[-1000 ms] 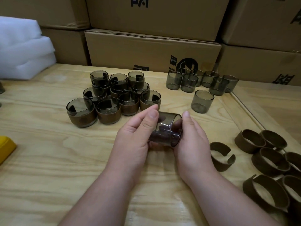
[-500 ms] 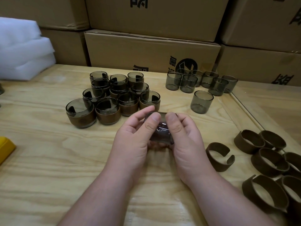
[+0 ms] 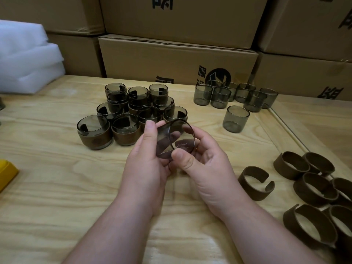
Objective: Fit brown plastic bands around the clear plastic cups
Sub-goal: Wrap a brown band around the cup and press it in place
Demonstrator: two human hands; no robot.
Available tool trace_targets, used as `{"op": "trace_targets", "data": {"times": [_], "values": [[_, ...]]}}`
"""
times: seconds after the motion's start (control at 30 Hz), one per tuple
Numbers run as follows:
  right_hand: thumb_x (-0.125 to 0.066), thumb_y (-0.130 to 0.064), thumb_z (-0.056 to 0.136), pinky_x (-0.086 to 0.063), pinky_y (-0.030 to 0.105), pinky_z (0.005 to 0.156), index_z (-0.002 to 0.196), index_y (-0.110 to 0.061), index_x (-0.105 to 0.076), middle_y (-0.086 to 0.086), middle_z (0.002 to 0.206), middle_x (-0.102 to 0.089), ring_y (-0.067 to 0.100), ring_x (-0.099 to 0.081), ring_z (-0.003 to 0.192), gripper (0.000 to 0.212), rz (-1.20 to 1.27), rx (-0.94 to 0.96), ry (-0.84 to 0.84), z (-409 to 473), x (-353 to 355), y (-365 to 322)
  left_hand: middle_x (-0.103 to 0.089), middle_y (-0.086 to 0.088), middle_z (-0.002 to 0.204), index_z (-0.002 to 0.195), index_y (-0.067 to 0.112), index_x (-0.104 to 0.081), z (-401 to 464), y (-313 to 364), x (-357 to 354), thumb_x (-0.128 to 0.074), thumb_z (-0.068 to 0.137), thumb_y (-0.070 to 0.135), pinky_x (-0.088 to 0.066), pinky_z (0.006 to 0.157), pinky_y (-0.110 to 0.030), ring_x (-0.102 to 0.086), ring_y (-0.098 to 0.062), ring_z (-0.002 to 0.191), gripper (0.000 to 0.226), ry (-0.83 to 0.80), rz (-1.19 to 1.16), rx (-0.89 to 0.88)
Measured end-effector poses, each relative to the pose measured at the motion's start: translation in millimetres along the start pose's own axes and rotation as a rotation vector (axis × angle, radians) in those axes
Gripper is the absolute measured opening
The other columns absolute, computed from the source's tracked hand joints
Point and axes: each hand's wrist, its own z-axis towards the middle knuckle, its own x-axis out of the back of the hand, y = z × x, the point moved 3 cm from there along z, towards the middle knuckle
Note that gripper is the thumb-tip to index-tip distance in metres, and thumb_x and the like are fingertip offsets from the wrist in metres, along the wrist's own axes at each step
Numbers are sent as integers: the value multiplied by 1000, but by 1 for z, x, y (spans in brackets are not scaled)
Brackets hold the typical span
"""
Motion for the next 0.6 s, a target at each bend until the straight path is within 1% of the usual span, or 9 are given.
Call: {"op": "trace_targets", "data": {"times": [0.1,0.17,0.23,0.3,0.33,0.4,0.47,0.53,0.6], "values": [[-82,-29,79,-60,34,88,127,-35,-66,-2,115,-76,18,-72,107,51,-23,2,-26,-1,-2,-1,-75,-21,116,131,10,-65,1,0,1,-39,98,64,-42,108,-68,-72,-46,104,69,44,-29,16],[-78,-28,85,-59,27,81,127,-31,-66,0,111,-77,16,-72,98,43,-9,7,-33,-1,-2,-1,-77,-20,107,122,11,-70,2,0,2,-39,99,65,-52,88,-53,-75,-41,89,67,71,-43,22],[-69,-30,85,-57,21,72,124,-26,-69,6,103,-77,16,-72,87,39,42,-10,-13,0,-1,0,-79,-15,97,107,17,-76,2,1,2,-40,101,63,-51,62,-33,-73,-29,66,59,63,-73,16],[-62,-34,85,-56,22,67,120,-23,-70,11,99,-78,19,-72,82,37,81,-39,12,0,-1,1,-79,-12,89,90,22,-81,0,2,0,-41,102,61,-48,45,-25,-69,-22,55,57,41,-83,5],[-63,-37,89,-55,23,65,118,-23,-70,11,100,-78,20,-72,82,33,73,-47,18,0,-1,1,-78,-11,87,85,24,-82,-1,2,0,-41,102,59,-47,43,-23,-68,-21,54,56,27,-80,-3],[-65,-40,94,-53,24,66,112,-25,-72,9,102,-79,22,-73,84,25,30,-56,34,0,1,2,-78,-12,88,86,24,-81,-2,2,-2,-44,103,56,-52,48,-27,-70,-23,59,53,8,-64,-14],[-60,-41,90,-53,27,65,96,-26,-74,11,97,-79,28,-74,81,22,13,-51,69,1,3,4,-78,-16,95,98,22,-79,-2,2,-2,-48,101,56,-57,68,-41,-74,-29,73,46,-9,-20,-26],[-62,-46,89,-59,44,69,86,-23,-74,17,94,-77,45,-71,86,26,33,-36,116,2,5,5,-78,-19,98,102,23,-78,-3,1,-2,-55,96,57,-59,78,-49,-76,-32,83,41,-27,32,-49],[-66,-57,82,-58,62,80,81,-24,-73,17,92,-77,47,-70,87,33,56,-26,150,1,7,5,-78,-19,99,102,26,-78,-4,0,-3,-61,87,62,-61,80,-54,-77,-35,87,43,-56,90,-61]]}}
